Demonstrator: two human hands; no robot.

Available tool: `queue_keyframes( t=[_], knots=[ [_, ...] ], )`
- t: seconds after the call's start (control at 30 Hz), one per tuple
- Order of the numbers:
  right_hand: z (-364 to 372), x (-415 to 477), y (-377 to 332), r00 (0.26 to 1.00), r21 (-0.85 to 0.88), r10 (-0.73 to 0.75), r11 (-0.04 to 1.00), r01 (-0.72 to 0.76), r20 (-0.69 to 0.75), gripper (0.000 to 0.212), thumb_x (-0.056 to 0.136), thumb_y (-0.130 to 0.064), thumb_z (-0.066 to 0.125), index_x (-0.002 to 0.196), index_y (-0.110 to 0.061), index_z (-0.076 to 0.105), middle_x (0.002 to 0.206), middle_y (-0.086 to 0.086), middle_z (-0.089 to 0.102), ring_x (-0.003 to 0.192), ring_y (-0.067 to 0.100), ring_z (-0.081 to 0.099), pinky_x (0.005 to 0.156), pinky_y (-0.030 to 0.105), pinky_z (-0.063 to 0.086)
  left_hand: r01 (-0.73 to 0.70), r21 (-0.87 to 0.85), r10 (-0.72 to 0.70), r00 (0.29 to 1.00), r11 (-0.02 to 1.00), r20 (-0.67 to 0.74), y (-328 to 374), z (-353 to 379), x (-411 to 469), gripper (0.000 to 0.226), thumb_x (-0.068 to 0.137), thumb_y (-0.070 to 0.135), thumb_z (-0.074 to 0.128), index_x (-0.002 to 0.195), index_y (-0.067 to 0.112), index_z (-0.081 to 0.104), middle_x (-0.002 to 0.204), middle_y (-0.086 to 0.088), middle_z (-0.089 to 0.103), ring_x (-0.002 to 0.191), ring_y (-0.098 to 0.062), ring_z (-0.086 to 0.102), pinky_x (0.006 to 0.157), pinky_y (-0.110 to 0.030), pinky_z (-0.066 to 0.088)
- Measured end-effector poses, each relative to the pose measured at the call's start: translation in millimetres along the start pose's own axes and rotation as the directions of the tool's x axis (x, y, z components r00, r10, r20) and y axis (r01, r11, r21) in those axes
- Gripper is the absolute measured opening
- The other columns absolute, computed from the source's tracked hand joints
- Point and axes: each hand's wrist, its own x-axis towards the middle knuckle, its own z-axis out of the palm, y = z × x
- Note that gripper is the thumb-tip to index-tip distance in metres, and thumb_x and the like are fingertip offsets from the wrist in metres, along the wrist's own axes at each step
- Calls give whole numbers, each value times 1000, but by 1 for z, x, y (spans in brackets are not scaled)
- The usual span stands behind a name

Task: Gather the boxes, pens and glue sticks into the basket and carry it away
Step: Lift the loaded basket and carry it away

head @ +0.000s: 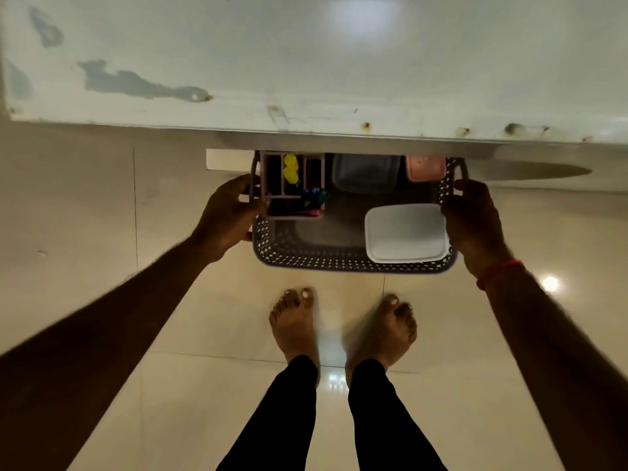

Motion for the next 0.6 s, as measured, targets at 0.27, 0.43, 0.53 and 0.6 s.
queue_keyframes(
  t=[0.27,0.43,0.53,0.6],
  knots=[
    [11,42,-7,997,117,-71,990,73,-25,52,87,-18,63,136,-14,47,112,-2,58,101,19,54,89,36,46,-105,-82,97,990,991,-98,-6,5,43,36,89,8,62,118,28,65,121,-3,66,108,-29,67,79,-60,60],
    [13,28,19,997,263,-4,965,23,-73,51,93,-28,63,139,-21,43,123,2,62,106,20,58,87,35,49,257,-109,-273,947,960,-167,-177,94,16,33,103,18,26,130,38,29,117,-21,63,99,-41,59,87,-54,48],
    [19,11,31,990,389,104,919,-60,-93,53,95,-40,60,141,-23,39,128,7,61,108,21,59,84,32,50,241,32,-218,920,970,-326,-268,158,6,25,105,16,35,124,25,49,109,-18,59,87,-35,54,77,-47,43],
    [24,3,36,974,476,217,864,-160,-65,48,98,-42,56,140,-23,40,130,6,59,111,22,58,89,37,52,267,32,-236,897,963,-374,-251,143,9,24,105,16,37,121,23,54,108,-17,58,85,-34,54,75,-47,43]
  ],
)
